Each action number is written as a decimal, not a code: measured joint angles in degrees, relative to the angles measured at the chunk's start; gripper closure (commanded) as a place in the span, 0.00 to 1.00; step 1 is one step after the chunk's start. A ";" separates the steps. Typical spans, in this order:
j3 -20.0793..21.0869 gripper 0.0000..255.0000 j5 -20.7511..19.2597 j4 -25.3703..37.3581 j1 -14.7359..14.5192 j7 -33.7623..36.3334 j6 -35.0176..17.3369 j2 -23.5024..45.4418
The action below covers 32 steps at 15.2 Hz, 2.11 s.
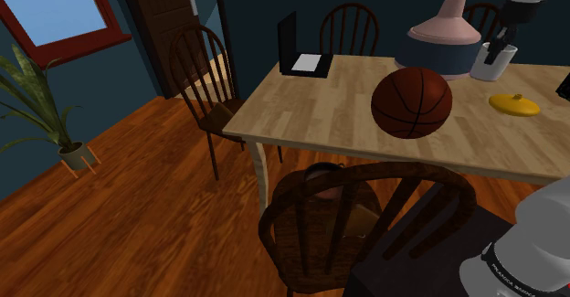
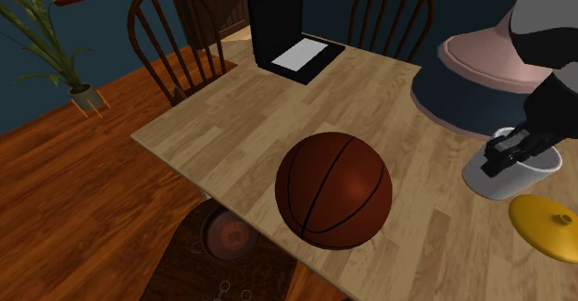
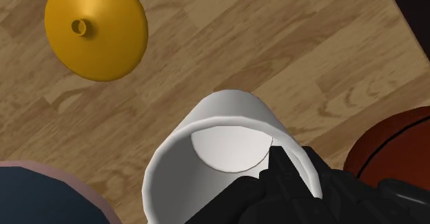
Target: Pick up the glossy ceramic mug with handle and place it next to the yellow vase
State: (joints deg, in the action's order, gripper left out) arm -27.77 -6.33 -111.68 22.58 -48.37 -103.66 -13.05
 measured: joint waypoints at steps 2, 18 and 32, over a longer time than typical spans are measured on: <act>-1.38 1.00 -0.29 -0.07 0.88 -2.18 0.10 -0.34; -17.77 1.00 5.09 10.27 8.79 -28.02 1.70 9.18; -19.05 1.00 6.37 1.47 9.64 -30.52 -8.21 10.82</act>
State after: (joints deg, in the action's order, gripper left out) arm -46.81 0.04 -110.21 32.21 -78.89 -111.87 -2.23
